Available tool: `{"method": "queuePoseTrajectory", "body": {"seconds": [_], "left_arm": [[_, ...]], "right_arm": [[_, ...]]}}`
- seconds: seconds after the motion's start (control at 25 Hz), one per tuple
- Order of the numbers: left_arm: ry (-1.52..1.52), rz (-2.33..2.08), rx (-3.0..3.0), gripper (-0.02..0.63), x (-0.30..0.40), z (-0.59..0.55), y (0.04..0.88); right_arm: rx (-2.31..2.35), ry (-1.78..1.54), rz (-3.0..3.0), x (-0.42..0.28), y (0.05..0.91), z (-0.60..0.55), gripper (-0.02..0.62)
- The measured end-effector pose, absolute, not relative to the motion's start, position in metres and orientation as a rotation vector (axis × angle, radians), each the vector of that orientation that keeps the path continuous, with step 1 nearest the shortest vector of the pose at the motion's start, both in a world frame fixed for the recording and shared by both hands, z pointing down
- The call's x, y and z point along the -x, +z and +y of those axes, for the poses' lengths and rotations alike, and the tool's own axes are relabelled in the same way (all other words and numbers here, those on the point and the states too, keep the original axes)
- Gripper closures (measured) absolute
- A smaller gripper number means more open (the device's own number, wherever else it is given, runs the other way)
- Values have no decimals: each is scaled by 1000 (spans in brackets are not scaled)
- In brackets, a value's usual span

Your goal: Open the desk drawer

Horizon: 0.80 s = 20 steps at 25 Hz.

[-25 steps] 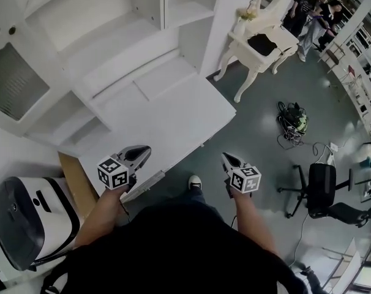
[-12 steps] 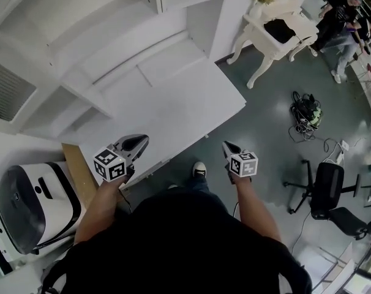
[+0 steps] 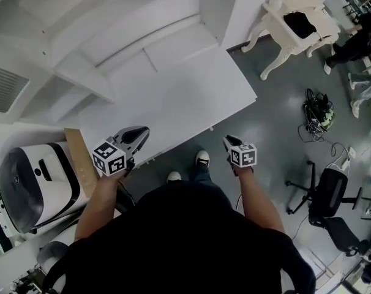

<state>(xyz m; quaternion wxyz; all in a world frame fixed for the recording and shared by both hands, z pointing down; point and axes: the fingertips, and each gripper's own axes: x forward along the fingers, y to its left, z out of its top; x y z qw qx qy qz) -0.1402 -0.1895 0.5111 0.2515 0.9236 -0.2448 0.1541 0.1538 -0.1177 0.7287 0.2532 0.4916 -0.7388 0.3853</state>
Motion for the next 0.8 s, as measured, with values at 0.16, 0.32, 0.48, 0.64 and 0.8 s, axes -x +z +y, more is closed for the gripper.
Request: {"method": "queuePoseTrajectory", "body": {"seconds": [0.16,0.32,0.48,0.64,0.8], "left_arm": [[434,-704,-2484,584,139,-188,518],[452,-741,-2452,584,141,-187,528],[463,-786,-2409,584,146,-186,538],[479,-824,-2358,584,152,-182,548],[489,-871,-2301,584,161,-174,561]], "right_arm": [[-1255,1049,-1998,-154,751,-126,520],[-1171,1043,-1993,-148,773,-136,518],[-1093,1051,-1985,-139,797,-144,515],[-1025,1057,-1967,-132,820,-150,515],[-980,1062,-1943,-132,844,-155,515]]}}
